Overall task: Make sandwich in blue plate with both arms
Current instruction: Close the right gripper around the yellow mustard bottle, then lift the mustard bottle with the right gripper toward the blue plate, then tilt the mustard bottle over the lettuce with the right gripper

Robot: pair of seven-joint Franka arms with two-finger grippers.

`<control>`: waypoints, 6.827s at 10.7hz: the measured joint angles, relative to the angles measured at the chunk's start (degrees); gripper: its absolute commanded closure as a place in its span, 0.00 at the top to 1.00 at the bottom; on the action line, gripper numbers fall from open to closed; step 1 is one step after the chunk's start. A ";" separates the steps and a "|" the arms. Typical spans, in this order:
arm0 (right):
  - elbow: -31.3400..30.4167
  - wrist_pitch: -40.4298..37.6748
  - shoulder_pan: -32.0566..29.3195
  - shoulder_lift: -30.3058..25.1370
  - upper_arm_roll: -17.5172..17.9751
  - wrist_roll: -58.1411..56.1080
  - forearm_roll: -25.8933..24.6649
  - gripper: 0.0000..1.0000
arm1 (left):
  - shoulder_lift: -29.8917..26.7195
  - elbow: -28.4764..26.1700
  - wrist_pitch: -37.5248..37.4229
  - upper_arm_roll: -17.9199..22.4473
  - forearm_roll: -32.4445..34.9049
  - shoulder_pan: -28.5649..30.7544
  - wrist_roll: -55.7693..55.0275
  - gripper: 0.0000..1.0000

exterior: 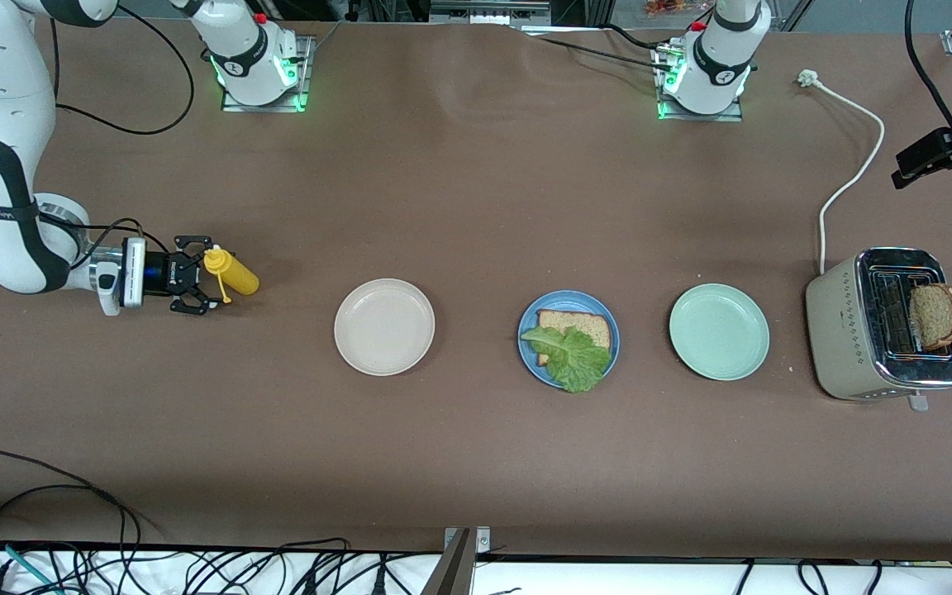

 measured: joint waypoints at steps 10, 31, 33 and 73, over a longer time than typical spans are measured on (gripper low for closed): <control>7.10 4.34 1.03 1.95 4.36 1.61 -0.18 0.14 | 0.04 0.00 0.00 0.00 0.00 0.15 0.00 1.00; 29.88 29.76 56.65 -2.74 5.32 112.63 -78.55 0.15 | 0.14 0.05 0.00 0.02 0.00 0.62 0.00 1.00; 30.28 30.66 61.17 0.65 5.25 119.37 -83.69 0.15 | 0.15 0.06 0.00 0.03 0.00 0.65 0.00 1.00; 47.15 28.49 68.07 19.89 -3.76 130.33 -110.88 0.00 | 27.00 6.52 18.62 0.70 6.47 16.17 22.04 1.00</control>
